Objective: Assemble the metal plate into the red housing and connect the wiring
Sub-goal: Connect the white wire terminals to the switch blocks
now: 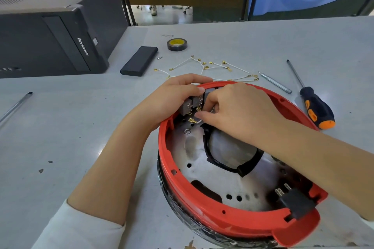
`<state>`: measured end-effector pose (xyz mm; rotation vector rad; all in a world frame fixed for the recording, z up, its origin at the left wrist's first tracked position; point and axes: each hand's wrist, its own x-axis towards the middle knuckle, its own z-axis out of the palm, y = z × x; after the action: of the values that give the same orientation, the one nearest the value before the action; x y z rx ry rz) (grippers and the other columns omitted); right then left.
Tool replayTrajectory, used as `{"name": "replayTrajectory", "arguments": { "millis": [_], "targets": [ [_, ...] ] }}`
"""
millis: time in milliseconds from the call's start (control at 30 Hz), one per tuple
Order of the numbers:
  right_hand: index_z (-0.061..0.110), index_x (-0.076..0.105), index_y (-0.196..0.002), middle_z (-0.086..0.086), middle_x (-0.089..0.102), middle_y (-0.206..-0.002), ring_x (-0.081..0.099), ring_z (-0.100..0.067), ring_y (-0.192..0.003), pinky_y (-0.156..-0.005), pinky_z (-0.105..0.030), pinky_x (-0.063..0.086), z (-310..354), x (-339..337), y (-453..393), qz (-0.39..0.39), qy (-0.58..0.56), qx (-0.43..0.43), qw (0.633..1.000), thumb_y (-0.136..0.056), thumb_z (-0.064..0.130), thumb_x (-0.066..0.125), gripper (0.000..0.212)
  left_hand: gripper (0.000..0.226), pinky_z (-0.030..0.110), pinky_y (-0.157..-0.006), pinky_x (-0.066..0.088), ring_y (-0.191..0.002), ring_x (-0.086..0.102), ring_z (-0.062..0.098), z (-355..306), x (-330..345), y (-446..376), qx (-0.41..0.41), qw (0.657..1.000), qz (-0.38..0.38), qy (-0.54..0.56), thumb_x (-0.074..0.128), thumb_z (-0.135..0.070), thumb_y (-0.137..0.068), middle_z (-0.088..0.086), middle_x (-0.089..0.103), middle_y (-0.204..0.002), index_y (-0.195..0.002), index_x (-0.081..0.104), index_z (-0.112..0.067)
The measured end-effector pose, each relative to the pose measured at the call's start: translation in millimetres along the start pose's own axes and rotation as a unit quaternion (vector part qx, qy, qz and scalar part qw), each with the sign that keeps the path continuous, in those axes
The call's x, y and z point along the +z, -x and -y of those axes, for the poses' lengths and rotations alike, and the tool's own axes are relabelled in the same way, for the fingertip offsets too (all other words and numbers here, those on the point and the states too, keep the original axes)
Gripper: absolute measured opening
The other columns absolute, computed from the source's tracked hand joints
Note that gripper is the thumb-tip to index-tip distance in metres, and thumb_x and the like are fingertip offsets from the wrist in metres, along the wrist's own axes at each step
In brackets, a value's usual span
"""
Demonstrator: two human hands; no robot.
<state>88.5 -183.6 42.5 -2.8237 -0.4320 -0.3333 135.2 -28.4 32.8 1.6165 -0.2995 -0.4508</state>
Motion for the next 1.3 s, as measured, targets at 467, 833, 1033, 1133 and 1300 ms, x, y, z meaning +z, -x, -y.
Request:
{"name": "replayTrajectory", "arguments": {
  "millis": [467,833,1033,1133,1300],
  "targets": [
    [0.027,0.058,-0.066,0.012,0.055,-0.058,0.052,-0.004,-0.06,-0.051,-0.027,0.035,-1.8,2.7,-2.0,0.055,-0.067,0.042,0.995,-0.079,0.036,0.062,0.016,0.033,0.038,-0.092,0.05,-0.089,0.067,0.023,0.4,-0.4,-0.4,0.006,1.0,-0.003,-0.016,0.049,-0.003,-0.095,0.003,0.073,-0.08,-0.123,0.064,-0.011],
    [0.021,0.057,-0.067,0.002,0.065,-0.063,0.059,-0.009,-0.054,-0.061,-0.037,0.054,3.9,-1.8,0.1,0.067,-0.11,0.051,0.99,-0.08,0.027,0.058,0.014,0.032,0.025,-0.078,0.055,-0.083,0.069,0.015,-1.2,1.0,1.3,-0.005,1.0,-0.006,-0.006,0.05,-0.003,-0.096,0.002,0.075,-0.088,-0.122,0.066,-0.013],
    [0.022,0.057,-0.069,0.003,0.064,-0.062,0.058,-0.008,-0.055,-0.063,-0.038,0.054,3.6,-1.2,-1.4,0.068,-0.101,0.054,0.991,-0.083,0.027,0.056,0.015,0.032,0.035,-0.09,0.053,-0.092,0.069,0.021,0.0,1.1,0.7,-0.002,1.0,-0.011,-0.01,0.05,-0.003,-0.096,0.007,0.074,-0.097,-0.121,0.066,-0.014],
    [0.022,0.058,-0.069,0.003,0.065,-0.063,0.058,-0.007,-0.054,-0.063,-0.037,0.054,2.7,0.1,-1.4,0.062,-0.099,0.051,0.992,-0.084,0.027,0.055,0.016,0.033,0.038,-0.093,0.052,-0.093,0.069,0.022,0.0,0.7,0.8,-0.002,1.0,-0.013,-0.014,0.05,-0.003,-0.096,0.008,0.075,-0.097,-0.122,0.066,-0.014],
    [0.021,0.06,-0.075,0.005,0.062,-0.064,0.054,-0.004,-0.054,-0.062,-0.031,0.051,-0.5,1.3,-1.8,0.062,-0.094,0.02,0.993,-0.088,0.03,0.056,0.017,0.032,0.045,-0.099,0.05,-0.099,0.068,0.029,-0.1,1.0,1.8,-0.002,1.0,-0.018,-0.022,0.05,-0.003,-0.096,0.012,0.074,-0.103,-0.122,0.066,-0.013]
  ]
}}
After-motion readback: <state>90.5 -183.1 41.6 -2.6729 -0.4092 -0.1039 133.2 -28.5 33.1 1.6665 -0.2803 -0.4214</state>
